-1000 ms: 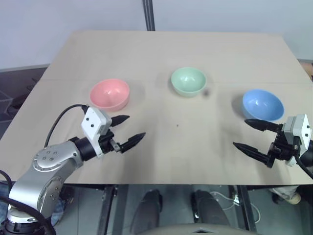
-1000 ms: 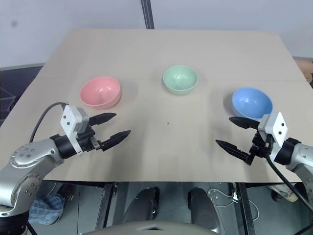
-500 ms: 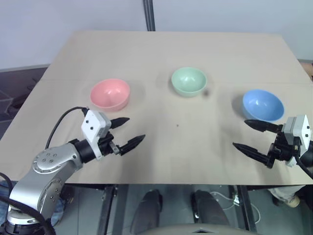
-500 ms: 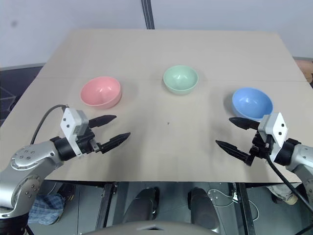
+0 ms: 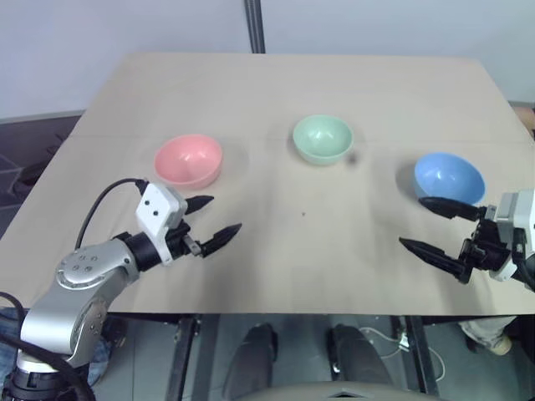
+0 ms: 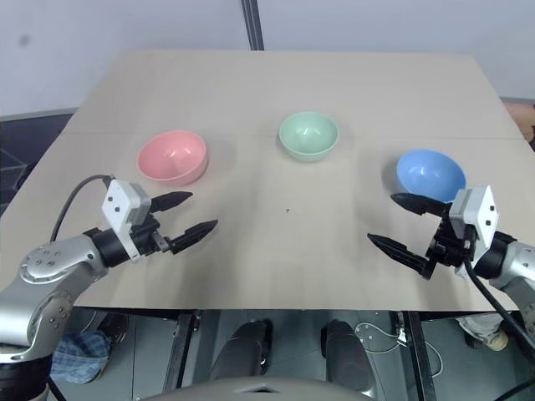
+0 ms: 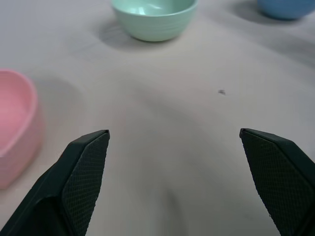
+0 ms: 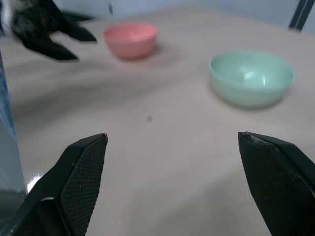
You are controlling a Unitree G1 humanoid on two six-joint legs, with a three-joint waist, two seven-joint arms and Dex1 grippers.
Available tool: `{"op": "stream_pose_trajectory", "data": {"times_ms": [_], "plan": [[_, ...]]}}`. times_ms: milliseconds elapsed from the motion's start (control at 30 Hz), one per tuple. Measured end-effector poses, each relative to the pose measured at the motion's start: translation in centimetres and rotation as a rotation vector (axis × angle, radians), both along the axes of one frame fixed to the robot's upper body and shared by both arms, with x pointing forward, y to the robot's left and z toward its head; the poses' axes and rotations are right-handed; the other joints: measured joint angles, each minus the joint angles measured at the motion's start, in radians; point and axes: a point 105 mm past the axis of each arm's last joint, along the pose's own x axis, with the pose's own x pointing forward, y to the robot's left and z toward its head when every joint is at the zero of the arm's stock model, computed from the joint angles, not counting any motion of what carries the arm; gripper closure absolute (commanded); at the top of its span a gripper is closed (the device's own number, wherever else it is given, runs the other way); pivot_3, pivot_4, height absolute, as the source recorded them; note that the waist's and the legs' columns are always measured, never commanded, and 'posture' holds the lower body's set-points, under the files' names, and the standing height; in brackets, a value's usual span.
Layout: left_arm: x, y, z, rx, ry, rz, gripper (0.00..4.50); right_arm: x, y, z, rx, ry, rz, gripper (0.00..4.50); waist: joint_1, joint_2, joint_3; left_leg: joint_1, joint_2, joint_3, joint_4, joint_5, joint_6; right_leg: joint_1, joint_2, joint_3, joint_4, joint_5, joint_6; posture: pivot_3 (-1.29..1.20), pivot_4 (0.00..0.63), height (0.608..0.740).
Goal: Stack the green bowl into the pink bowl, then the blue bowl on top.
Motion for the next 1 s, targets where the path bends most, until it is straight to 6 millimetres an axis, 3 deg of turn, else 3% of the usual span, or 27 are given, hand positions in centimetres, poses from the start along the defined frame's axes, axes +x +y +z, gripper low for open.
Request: {"op": "stream_pose_trajectory", "data": {"times_ms": [333, 633, 833, 1000], "plan": [[3.6, 2.5, -0.1, 0.213, -0.079, 0.128, 0.00, -0.1, -0.3, -0.1, 0.022, 0.018, -0.021, 0.05, -0.001, 0.000, 0.000, 0.000, 0.000, 0.000, 0.000, 0.000, 0.000, 0.000, 0.000, 0.000, 0.000, 0.000, 0.000, 0.00, 0.150, 0.740], [5.6, 3.3, 0.7, 0.308, -0.159, 0.186, 0.00, -0.1, -0.5, -0.3, 0.022, 0.026, -0.037, 0.05, 0.000, 0.000, 0.000, 0.000, 0.000, 0.000, 0.000, 0.000, 0.000, 0.000, 0.000, 0.000, 0.000, 0.000, 0.000, 0.00, 0.150, 0.740], [6.6, 3.3, -0.3, 0.353, -0.136, 0.199, 0.00, -0.1, -0.5, -0.3, 0.021, 0.025, -0.046, 0.05, -0.001, 0.000, 0.000, 0.000, 0.000, -0.001, 0.000, 0.000, 0.000, 0.000, 0.000, -0.001, 0.001, 0.000, 0.000, 0.00, 0.150, 0.740], [7.3, 3.5, -2.7, 0.438, -0.066, 0.201, 0.00, 0.0, -0.6, -0.3, 0.014, 0.019, -0.055, 0.05, -0.001, 0.000, 0.000, -0.001, -0.001, -0.001, 0.000, 0.000, 0.000, 0.000, 0.000, -0.001, 0.001, 0.000, 0.000, 0.00, 0.150, 0.740]]}}
